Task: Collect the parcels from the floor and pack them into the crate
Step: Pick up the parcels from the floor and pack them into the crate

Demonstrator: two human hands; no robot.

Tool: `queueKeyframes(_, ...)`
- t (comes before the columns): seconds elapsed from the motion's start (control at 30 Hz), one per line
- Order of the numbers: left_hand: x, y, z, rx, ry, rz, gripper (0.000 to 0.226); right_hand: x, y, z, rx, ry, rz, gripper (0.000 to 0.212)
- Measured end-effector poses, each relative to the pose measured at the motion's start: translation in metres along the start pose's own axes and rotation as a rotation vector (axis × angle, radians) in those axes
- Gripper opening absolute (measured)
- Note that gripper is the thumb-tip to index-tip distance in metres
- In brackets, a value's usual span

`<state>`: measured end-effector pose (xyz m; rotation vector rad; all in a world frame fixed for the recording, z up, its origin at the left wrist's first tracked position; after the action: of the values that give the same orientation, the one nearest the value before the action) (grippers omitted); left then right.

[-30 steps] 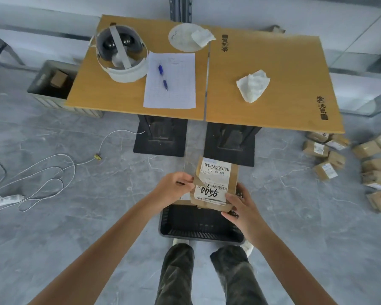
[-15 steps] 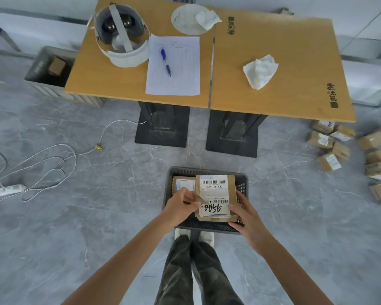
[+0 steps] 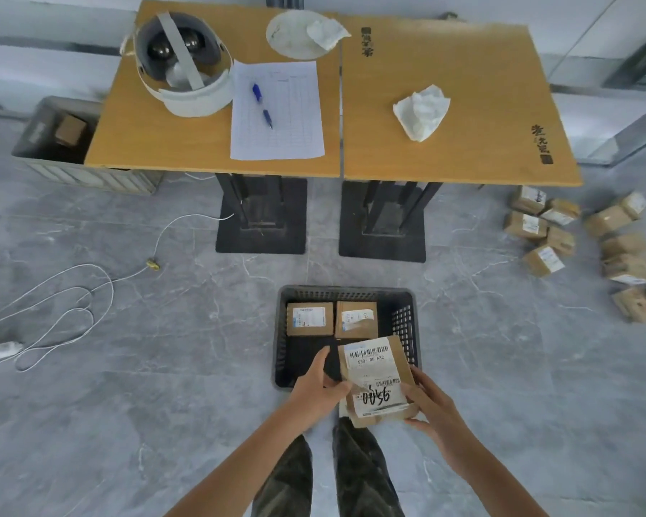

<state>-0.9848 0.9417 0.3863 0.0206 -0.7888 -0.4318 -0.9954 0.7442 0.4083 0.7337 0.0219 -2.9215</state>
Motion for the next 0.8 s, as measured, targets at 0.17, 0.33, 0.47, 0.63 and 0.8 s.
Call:
queueKeyframes(0.17, -0.048, 0.014, 0.001, -0.102, 0.003, -0.053, 0.054, 0.042, -0.037, -0.008, -0.014, -0.069, 0.032, 0.039)
queueKeyframes(0.33, -0.098, 0.033, -0.025, 0.012, -0.012, -0.077, 0.030, 0.077, -0.068, -0.050, 0.062, -0.058, -0.025, 0.037)
queueKeyframes(0.47, -0.127, 0.032, -0.089, -0.058, 0.000, -0.256, 0.040, 0.088, -0.070, -0.125, 0.161, -0.044, -0.225, 0.019)
queueKeyframes(0.63, -0.169, 0.026, -0.232, -0.209, -0.147, -0.485, 0.057, 0.090, -0.065, -0.293, 0.161, 0.064, -0.186, 0.017)
queueKeyframes(0.8, -0.250, 0.008, -0.388, -0.280, -0.113, -0.815, 0.058, 0.126, -0.093, -0.484, 0.049, -0.025, 0.051, 0.017)
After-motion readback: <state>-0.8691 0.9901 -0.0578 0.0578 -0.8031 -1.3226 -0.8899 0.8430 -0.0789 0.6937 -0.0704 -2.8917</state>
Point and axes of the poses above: each hand's wrist, its own z-axis away from the middle knuckle, its own y-axis out of the back of the hand, x = y × z, the point moved 5 cm from there along -z, towards the middle knuckle, and after that the axes turned 8 degrees about -y, right-handed, at the moved point
